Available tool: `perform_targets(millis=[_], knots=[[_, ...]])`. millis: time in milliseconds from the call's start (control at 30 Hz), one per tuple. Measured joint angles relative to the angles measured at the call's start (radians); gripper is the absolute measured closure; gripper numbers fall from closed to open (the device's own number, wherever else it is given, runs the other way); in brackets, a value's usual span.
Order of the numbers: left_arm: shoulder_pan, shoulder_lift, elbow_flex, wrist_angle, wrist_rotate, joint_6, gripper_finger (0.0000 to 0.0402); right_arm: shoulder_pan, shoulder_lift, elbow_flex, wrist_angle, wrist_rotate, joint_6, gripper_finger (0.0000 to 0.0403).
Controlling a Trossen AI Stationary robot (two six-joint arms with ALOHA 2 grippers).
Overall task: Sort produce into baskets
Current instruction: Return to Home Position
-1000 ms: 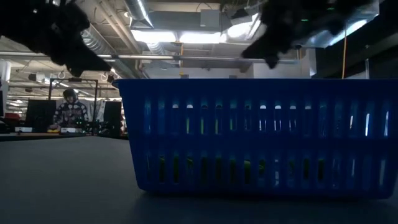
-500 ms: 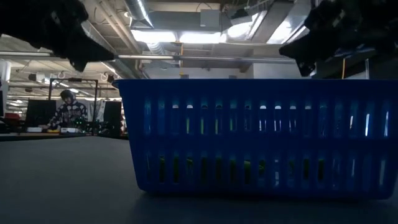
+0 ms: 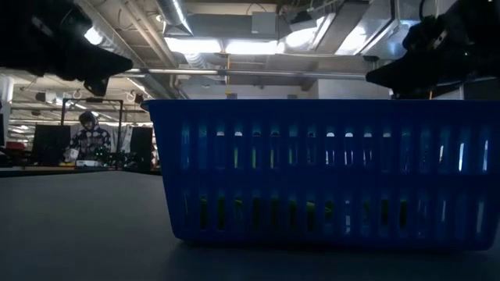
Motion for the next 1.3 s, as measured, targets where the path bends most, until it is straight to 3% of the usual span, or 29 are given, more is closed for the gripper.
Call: perform_targets(millis=[267,433,600,700,1033,1300], knots=[[0.0,-0.143,-0.082,0.039,0.035,0.017,0.0396,0.0,-0.137,-0.058,-0.036,0.026,0.038,0.0386],[0.0,-0.231,-0.09,-0.083,0.062,-0.009,0.0396,-0.001,-0.204,-0.066,-0.132,0.044,0.045,0.0386],[0.002,-0.302,-0.09,-0.098,0.19,0.055,0.0396,0.0,-0.237,-0.066,-0.171,0.034,0.064,0.0386],[0.014,-0.305,-0.09,-0.103,0.253,0.087,0.0396,0.0,-0.239,-0.066,-0.18,0.034,0.06,0.0386],[0.149,-0.305,-0.09,-0.111,0.243,0.084,0.0396,0.0,-0.24,-0.127,-0.135,0.023,0.072,0.0386],[0.176,-0.302,-0.09,-0.11,0.243,0.084,0.0396,0.0,-0.28,-0.129,-0.094,-0.023,0.088,0.0386]])
